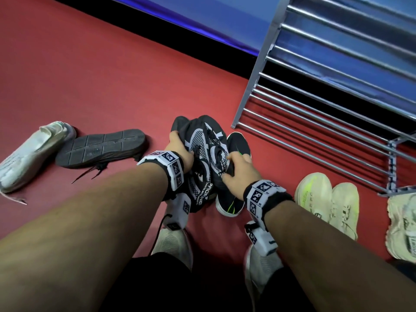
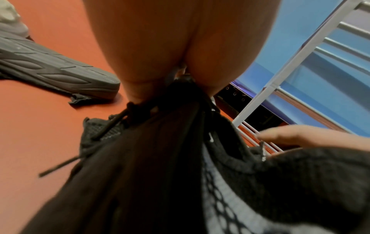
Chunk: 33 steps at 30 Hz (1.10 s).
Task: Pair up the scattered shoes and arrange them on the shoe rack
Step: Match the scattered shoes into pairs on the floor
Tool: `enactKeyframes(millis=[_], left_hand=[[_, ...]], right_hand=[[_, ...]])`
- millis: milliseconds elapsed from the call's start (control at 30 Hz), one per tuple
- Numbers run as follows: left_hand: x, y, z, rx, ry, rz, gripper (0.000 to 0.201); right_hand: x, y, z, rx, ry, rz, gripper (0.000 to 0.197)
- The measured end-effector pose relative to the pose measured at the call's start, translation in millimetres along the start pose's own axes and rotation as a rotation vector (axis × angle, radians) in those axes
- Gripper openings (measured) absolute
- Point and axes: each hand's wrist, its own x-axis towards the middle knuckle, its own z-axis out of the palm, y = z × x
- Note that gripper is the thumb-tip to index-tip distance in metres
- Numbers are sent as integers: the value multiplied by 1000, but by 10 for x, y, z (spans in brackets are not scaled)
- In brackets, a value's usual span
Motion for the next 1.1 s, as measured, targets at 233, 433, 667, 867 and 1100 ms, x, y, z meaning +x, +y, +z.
enactKeyframes(millis=[233, 433, 667, 867, 1100], left_hand=[[-93, -18, 2, 26, 2, -8, 58], [-99, 9, -15, 22, -3, -7, 58], [-256, 232, 246, 41, -138, 45, 46], [-523, 323, 612, 161, -207, 79, 47], [-515, 220, 853, 235, -176, 127, 40]], right_hand=[[-30, -73, 92, -270, -93, -39, 14], [-14, -145, -210, -111, 19, 27, 4], [-400, -1, -527, -178, -9, -21, 36], [-617, 512, -403, -105, -160, 258, 41], [-370, 743, -129, 63, -104, 500, 48]])
